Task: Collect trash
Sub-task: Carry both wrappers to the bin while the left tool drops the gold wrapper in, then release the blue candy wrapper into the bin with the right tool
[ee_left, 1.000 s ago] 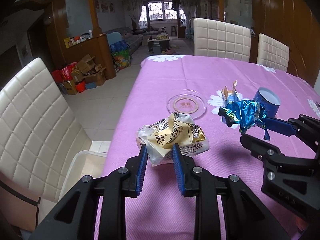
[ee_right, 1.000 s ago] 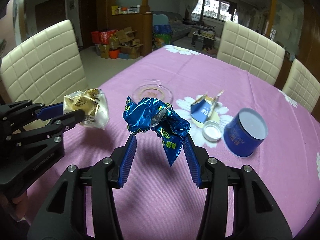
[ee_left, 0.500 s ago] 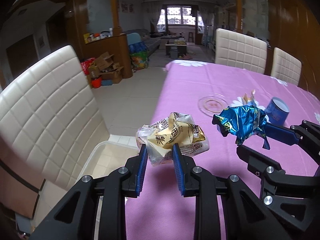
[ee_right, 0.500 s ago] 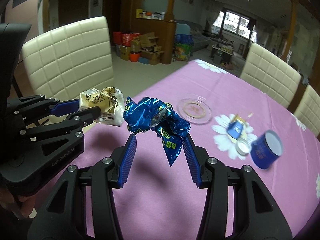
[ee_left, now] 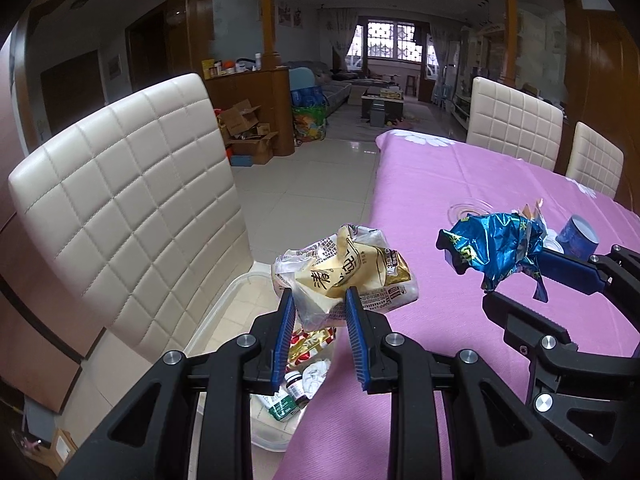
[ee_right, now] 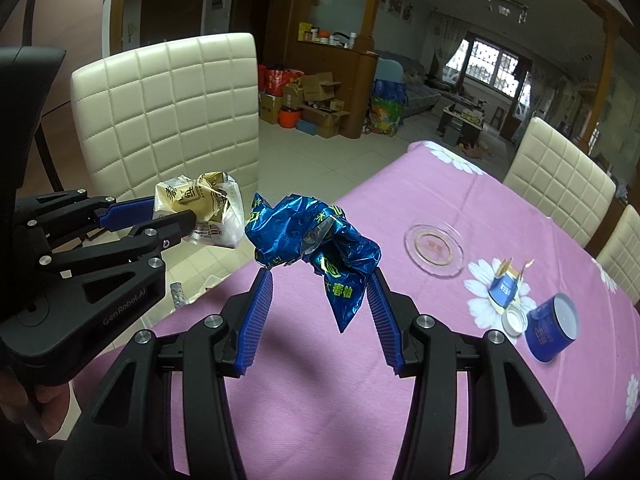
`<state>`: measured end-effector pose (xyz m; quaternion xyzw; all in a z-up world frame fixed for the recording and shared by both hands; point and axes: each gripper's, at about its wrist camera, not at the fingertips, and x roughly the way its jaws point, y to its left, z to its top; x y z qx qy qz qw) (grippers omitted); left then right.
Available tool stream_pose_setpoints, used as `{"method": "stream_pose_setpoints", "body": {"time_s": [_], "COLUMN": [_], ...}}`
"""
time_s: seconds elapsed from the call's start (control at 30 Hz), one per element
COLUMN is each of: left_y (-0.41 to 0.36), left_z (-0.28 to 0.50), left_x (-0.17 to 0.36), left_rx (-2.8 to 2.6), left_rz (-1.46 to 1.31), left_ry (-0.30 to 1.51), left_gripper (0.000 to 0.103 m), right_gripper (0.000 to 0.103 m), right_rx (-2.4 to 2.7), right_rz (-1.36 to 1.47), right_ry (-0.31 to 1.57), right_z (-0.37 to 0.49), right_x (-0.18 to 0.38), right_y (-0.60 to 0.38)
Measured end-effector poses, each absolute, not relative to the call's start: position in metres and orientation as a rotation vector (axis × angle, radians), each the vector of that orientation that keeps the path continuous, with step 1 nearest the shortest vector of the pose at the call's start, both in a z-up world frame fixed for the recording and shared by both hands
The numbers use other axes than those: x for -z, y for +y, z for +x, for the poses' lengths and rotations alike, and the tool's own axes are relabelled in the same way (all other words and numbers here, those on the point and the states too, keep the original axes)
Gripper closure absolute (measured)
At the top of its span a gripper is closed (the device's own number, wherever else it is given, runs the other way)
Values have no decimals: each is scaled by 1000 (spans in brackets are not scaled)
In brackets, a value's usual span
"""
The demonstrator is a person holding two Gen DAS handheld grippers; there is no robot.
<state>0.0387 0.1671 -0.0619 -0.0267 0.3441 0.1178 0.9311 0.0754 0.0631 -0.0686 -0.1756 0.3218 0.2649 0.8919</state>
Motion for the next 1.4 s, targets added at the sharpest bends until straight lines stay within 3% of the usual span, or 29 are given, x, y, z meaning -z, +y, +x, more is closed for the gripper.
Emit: {"method": "stream_pose_setpoints", "body": {"time_s": [1.4], "left_y": [257], "left_z": [46], "left_x": [108], "left_rx": [-390], "left_rz": [-166], "left_ry": [775], "left_gripper": [77], "right_gripper": [49], "right_rx": [-616], "right_rz": [-471], "right_ry": [727], "right_z": [96], "right_x": [107], "right_y": [157]}}
